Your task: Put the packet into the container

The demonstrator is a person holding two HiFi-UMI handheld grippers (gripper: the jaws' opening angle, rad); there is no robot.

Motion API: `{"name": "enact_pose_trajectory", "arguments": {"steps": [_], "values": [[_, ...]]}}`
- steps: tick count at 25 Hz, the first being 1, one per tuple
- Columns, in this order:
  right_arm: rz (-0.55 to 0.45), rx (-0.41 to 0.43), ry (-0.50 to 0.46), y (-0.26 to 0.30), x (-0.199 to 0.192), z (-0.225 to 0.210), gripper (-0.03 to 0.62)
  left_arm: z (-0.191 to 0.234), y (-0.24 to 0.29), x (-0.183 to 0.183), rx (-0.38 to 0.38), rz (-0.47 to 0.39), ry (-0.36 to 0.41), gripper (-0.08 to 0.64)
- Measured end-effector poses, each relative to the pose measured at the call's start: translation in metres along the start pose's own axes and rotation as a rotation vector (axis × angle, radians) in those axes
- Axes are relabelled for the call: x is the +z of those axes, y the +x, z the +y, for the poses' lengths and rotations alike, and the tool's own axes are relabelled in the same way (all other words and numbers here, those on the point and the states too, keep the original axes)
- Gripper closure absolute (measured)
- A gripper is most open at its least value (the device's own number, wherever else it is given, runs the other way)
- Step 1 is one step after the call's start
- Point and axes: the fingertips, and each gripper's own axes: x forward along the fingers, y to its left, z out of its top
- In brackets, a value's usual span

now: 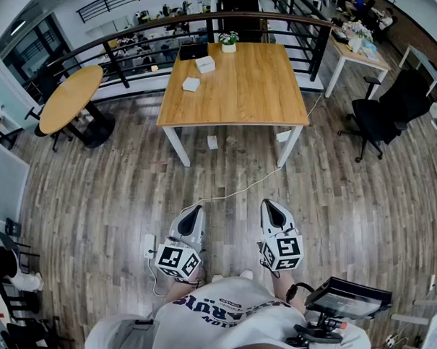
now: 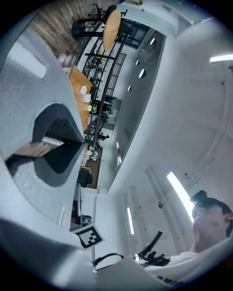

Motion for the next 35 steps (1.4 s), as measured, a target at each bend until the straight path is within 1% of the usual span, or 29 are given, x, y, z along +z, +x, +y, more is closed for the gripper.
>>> {"name": "enact_pose_trajectory", "arguments": {"steps": [3,5,8,9,13,17,22,26,31,35], "values": [[0.005,0.020,-0.014,-0.030,0.005,0.022,0.583,-0.015,-0.029,0.020,-0.004,-0.049,0.037,0.561],[0.015,0.024,-0.009,-0.047,0.000,0.033,0.583,-0.022,-0.045,0.026,0.001,-0.063,0.051,0.561],[0.017,0.020,-0.004,-0.073,-0.005,0.046,0.584,-0.033,-0.062,0.024,-0.013,-0.065,0.035,0.561],[0.016,0.021,-0.007,-0.080,-0.006,0.050,0.584,-0.038,-0.067,0.023,-0.023,-0.064,0.040,0.561],[0.027,0.066,0.009,-0.096,-0.015,0.060,0.583,-0.056,-0.078,0.021,-0.046,-0.071,0.065,0.561],[0.040,0.052,-0.007,-0.107,-0.021,0.053,0.581,-0.071,-0.085,0.020,-0.026,-0.062,0.060,0.561],[0.055,0.097,-0.040,-0.106,-0.033,0.048,0.583,-0.086,-0.092,0.017,-0.001,-0.045,0.093,0.561],[0.065,0.114,-0.012,-0.104,-0.052,0.035,0.583,-0.097,-0.088,0.000,0.025,-0.008,0.103,0.561],[0.084,0.141,-0.002,-0.109,-0.060,0.034,0.583,-0.107,-0.090,-0.002,0.028,-0.005,0.118,0.561],[0.107,0.125,-0.017,-0.108,-0.064,0.028,0.583,-0.110,-0.087,-0.006,0.015,-0.002,0.113,0.561]]}}
